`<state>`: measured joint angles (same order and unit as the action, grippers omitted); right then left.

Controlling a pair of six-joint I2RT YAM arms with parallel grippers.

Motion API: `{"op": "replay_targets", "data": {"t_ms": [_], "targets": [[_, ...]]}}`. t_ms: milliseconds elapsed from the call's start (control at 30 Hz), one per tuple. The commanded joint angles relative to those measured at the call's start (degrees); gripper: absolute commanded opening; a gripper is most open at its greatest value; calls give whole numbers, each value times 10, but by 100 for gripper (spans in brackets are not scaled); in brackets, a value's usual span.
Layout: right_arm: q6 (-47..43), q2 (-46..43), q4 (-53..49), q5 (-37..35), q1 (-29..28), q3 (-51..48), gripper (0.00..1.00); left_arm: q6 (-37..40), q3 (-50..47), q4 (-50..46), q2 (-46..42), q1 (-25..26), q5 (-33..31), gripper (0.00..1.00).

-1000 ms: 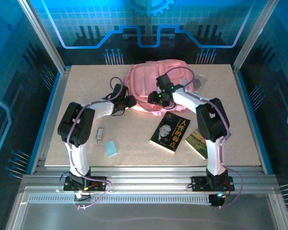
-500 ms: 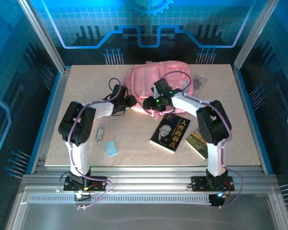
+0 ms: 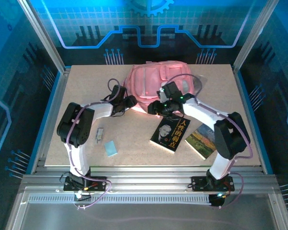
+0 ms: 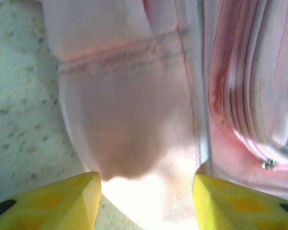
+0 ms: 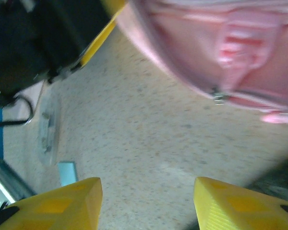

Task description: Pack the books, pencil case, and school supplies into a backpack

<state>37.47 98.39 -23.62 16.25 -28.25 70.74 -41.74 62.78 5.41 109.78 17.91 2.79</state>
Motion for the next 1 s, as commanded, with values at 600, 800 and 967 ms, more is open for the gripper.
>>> {"op": "replay_targets", "data": {"t_ms": [600,800,967], "targets": [[188,92,175,-2,160,-70,59,195,209,-210,58,170,-145,51],[201,101,195,-15,162,-82,56,203,276,-274,131,178,-185,50],[200,105,197,-13,164,-86,53,218,325,-307,184,177,-191,46]]}}
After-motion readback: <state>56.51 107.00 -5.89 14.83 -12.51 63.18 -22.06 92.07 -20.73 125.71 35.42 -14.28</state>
